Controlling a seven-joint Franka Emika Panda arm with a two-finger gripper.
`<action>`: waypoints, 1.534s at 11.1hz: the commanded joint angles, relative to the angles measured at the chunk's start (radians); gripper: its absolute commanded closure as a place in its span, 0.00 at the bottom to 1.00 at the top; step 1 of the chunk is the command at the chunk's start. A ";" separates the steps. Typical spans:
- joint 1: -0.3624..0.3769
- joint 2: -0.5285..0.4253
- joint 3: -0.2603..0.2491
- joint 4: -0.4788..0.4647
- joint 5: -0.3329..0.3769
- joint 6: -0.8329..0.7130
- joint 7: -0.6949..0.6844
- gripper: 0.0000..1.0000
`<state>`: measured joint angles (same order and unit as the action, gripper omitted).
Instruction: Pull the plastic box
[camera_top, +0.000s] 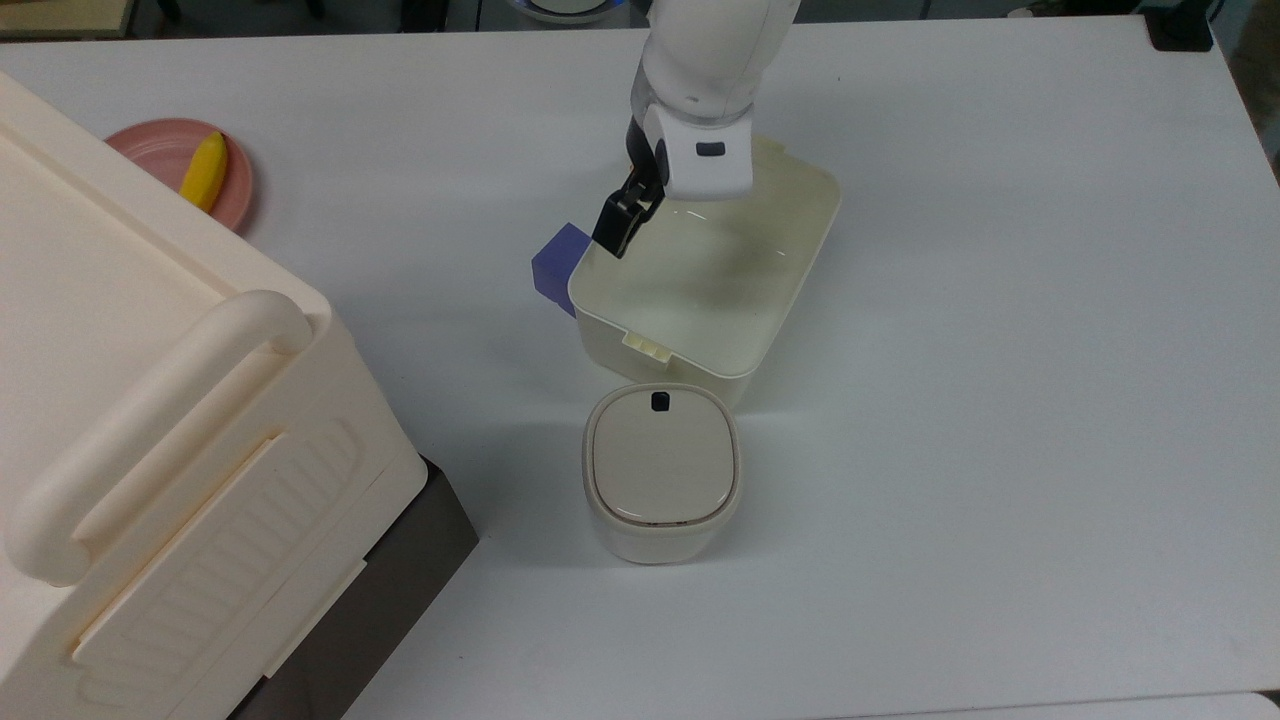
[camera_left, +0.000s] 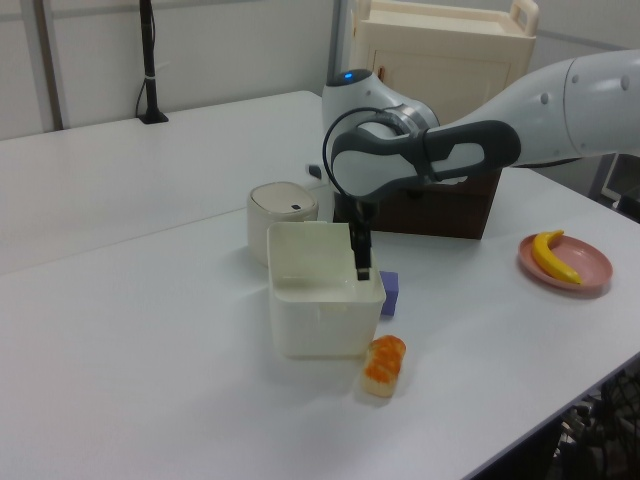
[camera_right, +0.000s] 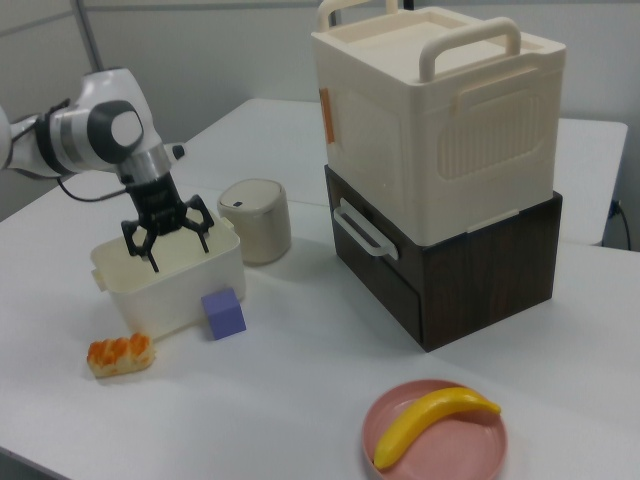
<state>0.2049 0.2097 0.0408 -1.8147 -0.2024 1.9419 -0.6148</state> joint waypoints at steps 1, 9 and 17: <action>0.051 -0.024 0.007 0.093 0.001 0.005 0.329 0.00; -0.028 -0.193 -0.104 0.231 0.059 -0.274 0.918 0.00; -0.189 -0.230 -0.110 0.242 0.240 -0.284 0.822 0.00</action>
<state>0.0456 0.0017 -0.0674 -1.5765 -0.0229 1.6853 0.2533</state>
